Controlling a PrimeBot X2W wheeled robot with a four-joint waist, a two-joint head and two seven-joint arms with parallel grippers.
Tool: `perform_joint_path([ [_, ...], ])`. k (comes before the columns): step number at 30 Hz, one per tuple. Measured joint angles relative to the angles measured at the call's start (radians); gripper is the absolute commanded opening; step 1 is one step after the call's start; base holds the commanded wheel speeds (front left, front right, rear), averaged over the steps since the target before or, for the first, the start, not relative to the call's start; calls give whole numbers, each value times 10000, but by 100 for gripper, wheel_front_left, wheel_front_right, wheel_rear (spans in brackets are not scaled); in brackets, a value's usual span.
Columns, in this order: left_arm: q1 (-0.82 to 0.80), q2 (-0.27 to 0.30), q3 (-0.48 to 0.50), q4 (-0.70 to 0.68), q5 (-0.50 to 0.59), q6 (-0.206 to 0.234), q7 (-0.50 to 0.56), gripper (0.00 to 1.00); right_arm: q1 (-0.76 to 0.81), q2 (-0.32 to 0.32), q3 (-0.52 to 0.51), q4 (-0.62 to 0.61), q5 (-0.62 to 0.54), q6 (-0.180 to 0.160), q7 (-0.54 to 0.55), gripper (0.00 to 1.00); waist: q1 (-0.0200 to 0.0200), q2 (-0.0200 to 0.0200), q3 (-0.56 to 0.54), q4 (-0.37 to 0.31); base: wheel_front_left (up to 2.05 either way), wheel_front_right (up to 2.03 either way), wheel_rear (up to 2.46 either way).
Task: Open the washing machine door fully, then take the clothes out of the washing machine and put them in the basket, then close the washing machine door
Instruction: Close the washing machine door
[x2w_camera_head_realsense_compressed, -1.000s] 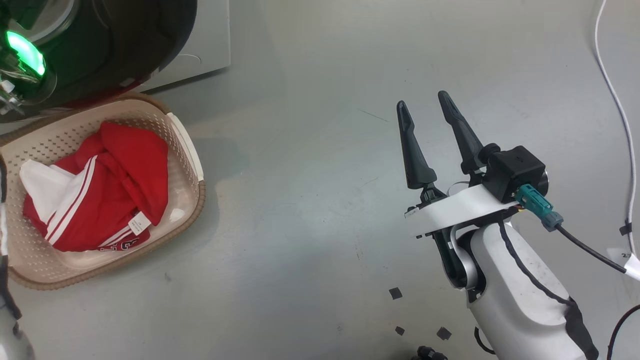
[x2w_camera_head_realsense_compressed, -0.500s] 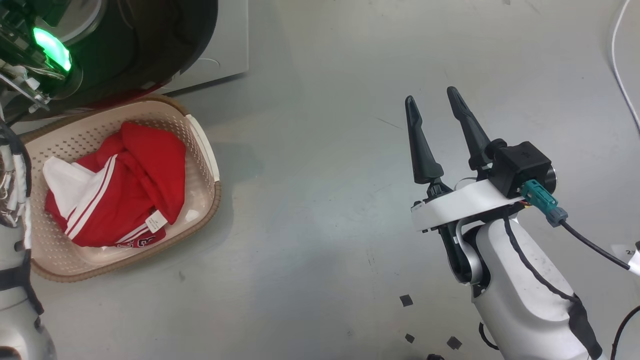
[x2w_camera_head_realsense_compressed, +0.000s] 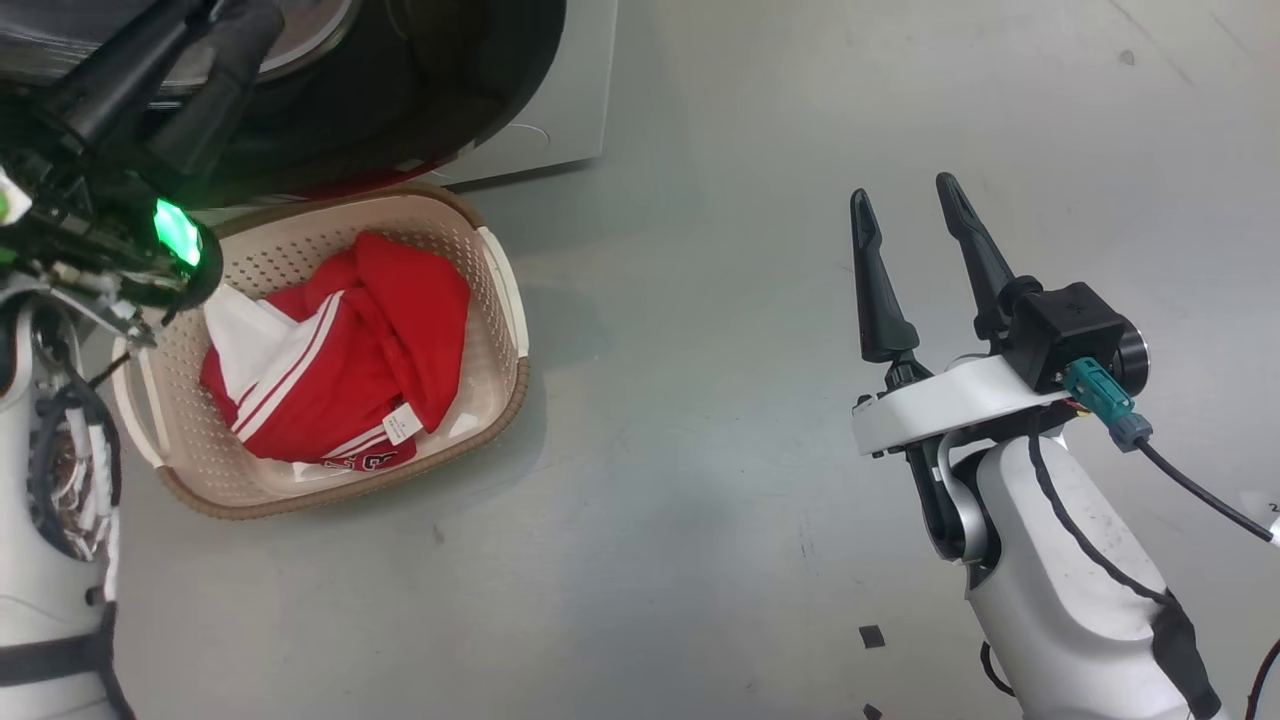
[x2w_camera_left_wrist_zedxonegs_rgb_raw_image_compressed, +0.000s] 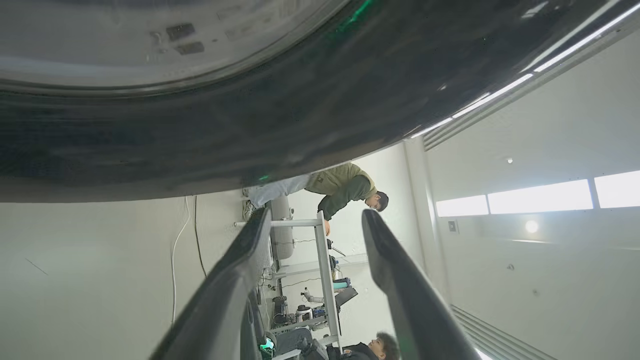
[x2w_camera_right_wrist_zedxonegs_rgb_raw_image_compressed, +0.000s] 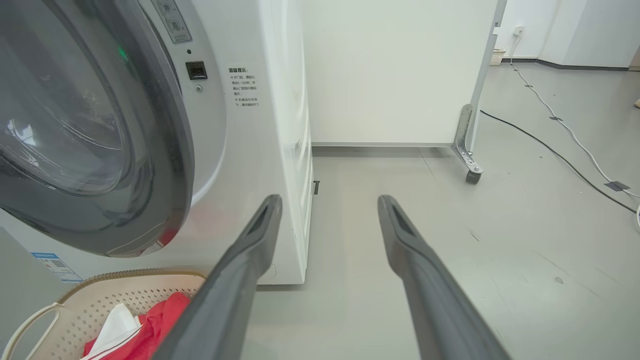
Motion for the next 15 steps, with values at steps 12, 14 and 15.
perform_joint_path([
  [12,2743,-485,1283,-529,-240,-341,-635,100,264,-10,-144,215,-255,6,0,100,0,0,-611,835,0,0,0],
  [14,3265,-621,1430,-610,-209,-345,-780,100,385,-8,-169,242,-267,6,0,100,0,0,-731,920,0,0,0],
  [15,3497,-713,1463,-619,-194,-345,-851,100,430,-12,-215,276,-286,8,0,100,-1,0,-779,968,0,0,0],
])
